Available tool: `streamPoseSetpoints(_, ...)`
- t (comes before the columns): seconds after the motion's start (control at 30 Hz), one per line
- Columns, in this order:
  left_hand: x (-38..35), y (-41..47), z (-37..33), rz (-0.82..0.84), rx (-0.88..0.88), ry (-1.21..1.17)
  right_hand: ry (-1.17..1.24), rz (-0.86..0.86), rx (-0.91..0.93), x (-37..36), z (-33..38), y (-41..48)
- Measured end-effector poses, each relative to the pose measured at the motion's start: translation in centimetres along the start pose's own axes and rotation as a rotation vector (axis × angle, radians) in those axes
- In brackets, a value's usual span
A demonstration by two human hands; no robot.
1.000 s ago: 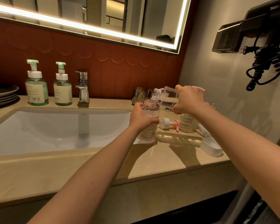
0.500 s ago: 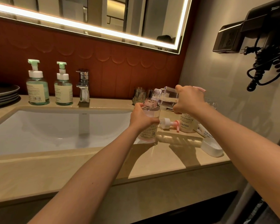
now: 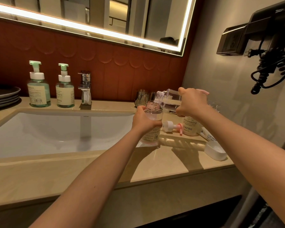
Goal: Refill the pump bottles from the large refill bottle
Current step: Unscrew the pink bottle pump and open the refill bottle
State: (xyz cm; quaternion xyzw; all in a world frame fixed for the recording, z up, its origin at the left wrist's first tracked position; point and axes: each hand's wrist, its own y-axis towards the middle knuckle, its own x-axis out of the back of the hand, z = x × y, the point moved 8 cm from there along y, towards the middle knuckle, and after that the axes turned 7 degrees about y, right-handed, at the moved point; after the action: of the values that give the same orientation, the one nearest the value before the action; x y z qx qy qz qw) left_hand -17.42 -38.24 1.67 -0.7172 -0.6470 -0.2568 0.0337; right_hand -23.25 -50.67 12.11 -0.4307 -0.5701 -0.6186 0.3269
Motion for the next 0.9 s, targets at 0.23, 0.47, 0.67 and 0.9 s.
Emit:
streamPoseSetpoints(0.23, 0.02, -0.01, 0.04, -0.001, 0.003, -0.003, -0.008, -0.006, 0.007, 0.03, 0.09, 0.15)
streamPoseSetpoints(0.47, 0.01, -0.02, 0.09, 0.005, 0.004, -0.014, -0.022, 0.003, 0.003, 0.05, 0.16, 0.04)
streamPoseSetpoints(0.67, -0.02, 0.06, 0.2, 0.012, 0.007, -0.018, -0.012, 0.0, 0.01, -0.01, 0.32, 0.17)
streamPoseSetpoints(0.9, 0.03, 0.18, 0.36, 0.001, 0.004, -0.022, -0.028, -0.014, 0.011, -0.09, 0.24, 0.35)
